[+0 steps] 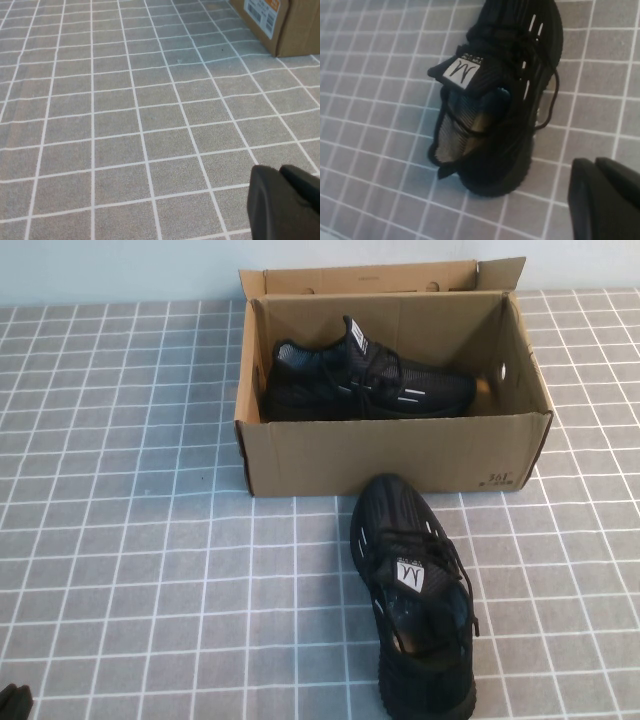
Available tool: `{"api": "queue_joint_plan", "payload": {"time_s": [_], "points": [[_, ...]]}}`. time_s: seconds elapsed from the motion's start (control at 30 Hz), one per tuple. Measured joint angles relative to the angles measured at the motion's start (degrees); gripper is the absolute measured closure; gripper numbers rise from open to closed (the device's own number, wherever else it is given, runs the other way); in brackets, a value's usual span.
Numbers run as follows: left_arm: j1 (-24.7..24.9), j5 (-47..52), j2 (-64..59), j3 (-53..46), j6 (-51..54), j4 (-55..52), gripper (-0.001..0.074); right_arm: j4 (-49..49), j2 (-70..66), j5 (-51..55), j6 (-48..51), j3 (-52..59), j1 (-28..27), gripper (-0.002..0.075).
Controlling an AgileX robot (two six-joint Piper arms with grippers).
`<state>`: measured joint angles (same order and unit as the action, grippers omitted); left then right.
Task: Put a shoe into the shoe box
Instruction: Pick up the shoe from the table
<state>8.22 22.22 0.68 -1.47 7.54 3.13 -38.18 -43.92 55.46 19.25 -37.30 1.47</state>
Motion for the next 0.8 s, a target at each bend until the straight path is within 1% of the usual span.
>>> {"api": "queue_joint_plan", "payload": {"time_s": [0.13,0.2,0.27,0.4,0.53,0.6,0.7,0.77,0.8], "points": [[0.0,0.0,0.0,0.0,0.0,0.0,0.0736,1.31,-10.32,1.64,5.41,-7.55,0.3,0.0742],[0.0,0.0,0.0,0.0,0.0,0.0,0.0736,2.56,-14.81,1.78,6.71,-10.86,2.35,0.0742],[0.0,0.0,0.0,0.0,0.0,0.0,0.0736,4.46,-18.33,1.87,7.25,-14.29,5.88,0.0742],[0.0,0.0,0.0,0.0,0.0,0.0,0.0736,10.12,-24.76,1.76,7.6,-19.66,16.81,0.0742],[0.0,0.0,0.0,0.0,0.0,0.0,0.0736,18.58,-30.72,1.76,9.1,-24.41,28.58,0.0742],[0.0,0.0,0.0,0.0,0.0,0.0,0.0736,22.2,-33.05,1.87,9.4,-26.45,33.41,0.074],[0.0,0.0,0.0,0.0,0.0,0.0,0.0736,26.06,-36.09,2.34,10.05,-29.36,37.56,0.0701],[0.0,0.0,0.0,0.0,0.0,0.0,0.0736,26.47,-37.71,2.35,12.25,-30.51,38.66,0.0638],[0.0,0.0,0.0,0.0,0.0,0.0,0.0736,26.47,-38.48,2.35,14.24,-31.02,39.01,0.0589]]}}
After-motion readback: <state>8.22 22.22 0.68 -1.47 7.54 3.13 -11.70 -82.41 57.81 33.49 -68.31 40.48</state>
